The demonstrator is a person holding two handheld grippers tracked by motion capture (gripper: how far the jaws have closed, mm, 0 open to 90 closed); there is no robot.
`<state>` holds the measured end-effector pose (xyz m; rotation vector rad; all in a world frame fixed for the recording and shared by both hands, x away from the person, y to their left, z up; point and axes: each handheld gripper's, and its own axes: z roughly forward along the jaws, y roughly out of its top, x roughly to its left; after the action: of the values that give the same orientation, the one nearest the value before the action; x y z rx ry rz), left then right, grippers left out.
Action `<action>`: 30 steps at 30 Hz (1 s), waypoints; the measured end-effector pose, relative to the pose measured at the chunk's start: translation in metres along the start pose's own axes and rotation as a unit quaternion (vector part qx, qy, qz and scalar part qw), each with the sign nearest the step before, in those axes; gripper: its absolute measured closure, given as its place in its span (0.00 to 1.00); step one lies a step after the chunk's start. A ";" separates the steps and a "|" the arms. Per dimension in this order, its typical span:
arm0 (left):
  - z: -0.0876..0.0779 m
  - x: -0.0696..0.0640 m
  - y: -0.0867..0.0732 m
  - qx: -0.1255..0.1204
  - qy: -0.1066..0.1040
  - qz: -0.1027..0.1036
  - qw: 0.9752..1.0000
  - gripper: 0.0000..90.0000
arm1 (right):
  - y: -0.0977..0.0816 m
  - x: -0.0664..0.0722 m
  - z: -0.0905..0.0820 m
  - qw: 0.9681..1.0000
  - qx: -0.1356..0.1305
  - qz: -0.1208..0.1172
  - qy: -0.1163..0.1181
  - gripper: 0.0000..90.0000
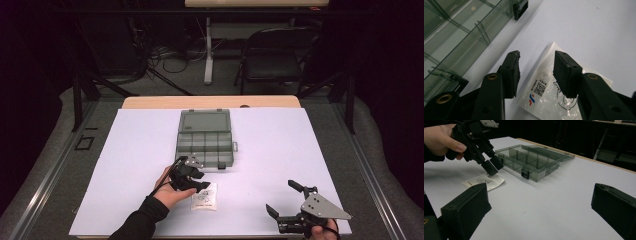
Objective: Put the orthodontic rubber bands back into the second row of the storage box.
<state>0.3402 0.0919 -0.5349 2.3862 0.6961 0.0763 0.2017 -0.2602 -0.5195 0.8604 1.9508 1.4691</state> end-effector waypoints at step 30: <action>0.006 -0.003 -0.003 0.024 0.001 0.041 0.999 0.98 | 0.000 0.000 0.000 1.000 0.004 0.000 0.003 0.01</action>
<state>0.3373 0.0892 -0.5410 2.4612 0.6075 0.0984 0.2022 -0.2604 -0.5196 0.8605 1.9628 1.4672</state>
